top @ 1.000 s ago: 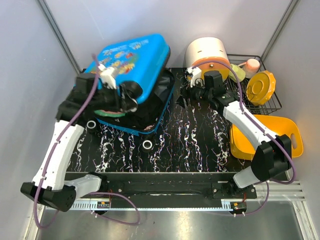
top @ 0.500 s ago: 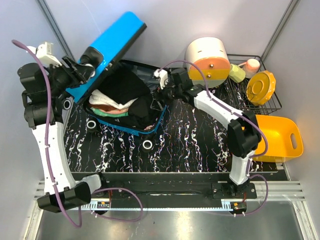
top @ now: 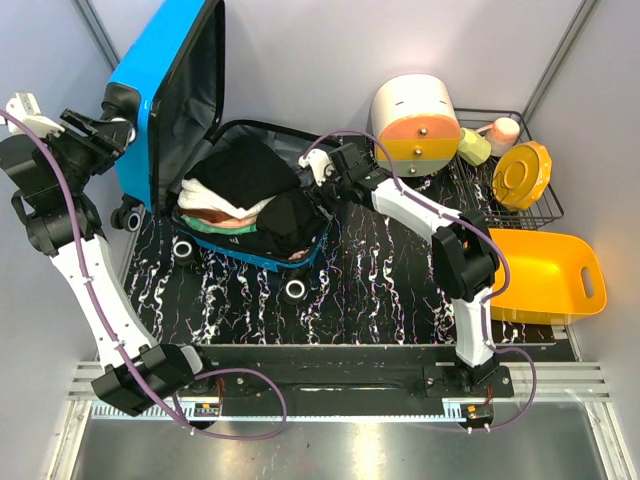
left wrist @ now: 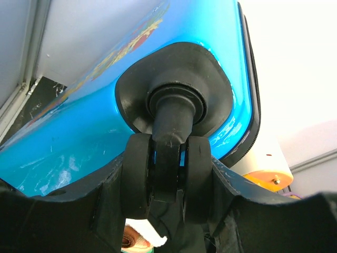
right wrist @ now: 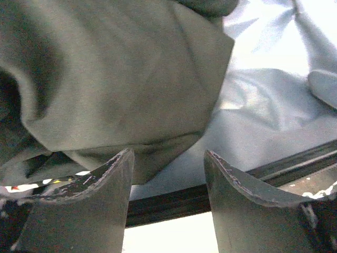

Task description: Open, take out, and arrange the luggage

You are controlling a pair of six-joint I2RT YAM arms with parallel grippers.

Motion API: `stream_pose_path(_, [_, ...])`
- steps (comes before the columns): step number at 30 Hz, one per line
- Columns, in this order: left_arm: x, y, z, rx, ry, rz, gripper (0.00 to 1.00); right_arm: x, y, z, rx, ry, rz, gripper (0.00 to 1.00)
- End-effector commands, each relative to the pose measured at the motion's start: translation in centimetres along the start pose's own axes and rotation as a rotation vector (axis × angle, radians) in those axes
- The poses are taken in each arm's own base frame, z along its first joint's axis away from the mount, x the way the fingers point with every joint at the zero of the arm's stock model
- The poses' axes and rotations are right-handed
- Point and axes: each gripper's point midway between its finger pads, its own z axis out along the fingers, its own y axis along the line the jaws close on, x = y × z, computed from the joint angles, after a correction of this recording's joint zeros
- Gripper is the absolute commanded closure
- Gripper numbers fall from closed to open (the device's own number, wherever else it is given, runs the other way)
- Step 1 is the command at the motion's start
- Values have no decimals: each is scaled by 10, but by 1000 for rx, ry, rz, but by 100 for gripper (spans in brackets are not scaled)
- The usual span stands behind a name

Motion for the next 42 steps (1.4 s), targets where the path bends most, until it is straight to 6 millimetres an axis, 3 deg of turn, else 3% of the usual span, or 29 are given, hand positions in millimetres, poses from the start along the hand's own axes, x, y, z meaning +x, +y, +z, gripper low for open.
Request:
stream_pose_path(1, [-44, 24, -21, -157, -207, 39, 100, 45, -70, -14, 211, 159, 55, 36])
stream_pose_path(5, [-55, 55, -43, -319, -265, 75, 100, 27, -95, -19, 249, 109, 77, 36])
stream_pose_path(9, [-58, 72, -61, -416, -287, 101, 100, 2, -113, -30, 285, 47, 110, 30])
stream_pose_path(10, [-58, 72, -65, -421, -292, 113, 100, -3, -113, -33, 287, 35, 119, 21])
stream_pose_path(11, [-56, 76, -66, -436, -290, 113, 100, -6, -111, -36, 287, 26, 156, 18])
stream_pose_path(16, [-52, 94, -72, -496, -293, 108, 100, -28, -91, -64, 232, -43, 367, 9])
stream_pose_path(20, [-43, 110, -68, -511, -264, 70, 100, -23, -66, -62, 135, -32, 481, 7])
stream_pose_path(26, [-39, 125, -53, -497, -236, 87, 100, -1, -66, -44, 136, 28, 496, 7])
stream_pose_path(28, [-43, 134, -45, -500, -231, 96, 98, 2, -57, -37, 93, 40, 509, 9])
stream_pose_path(30, [-42, 145, -37, -508, -210, 88, 87, 0, -53, -35, 64, 35, 518, 8])
stream_pose_path(32, [-42, 146, -33, -506, -181, 97, 70, -4, -52, -36, 57, 27, 521, 8])
stream_pose_path(35, [-31, 148, -36, -520, -118, 105, 54, -11, -51, -44, 47, 8, 500, 6])
stream_pose_path(36, [-26, 147, -42, -537, -97, 105, 33, -14, -52, -47, 48, -1, 491, 6])
stream_pose_path(39, [-16, 149, -64, -618, -61, 127, 7, -22, -52, -59, 53, -25, 464, 5])
stream_pose_path(42, [3, 157, -91, -714, 17, 126, 1, -26, -50, -69, 59, -39, 446, 4])
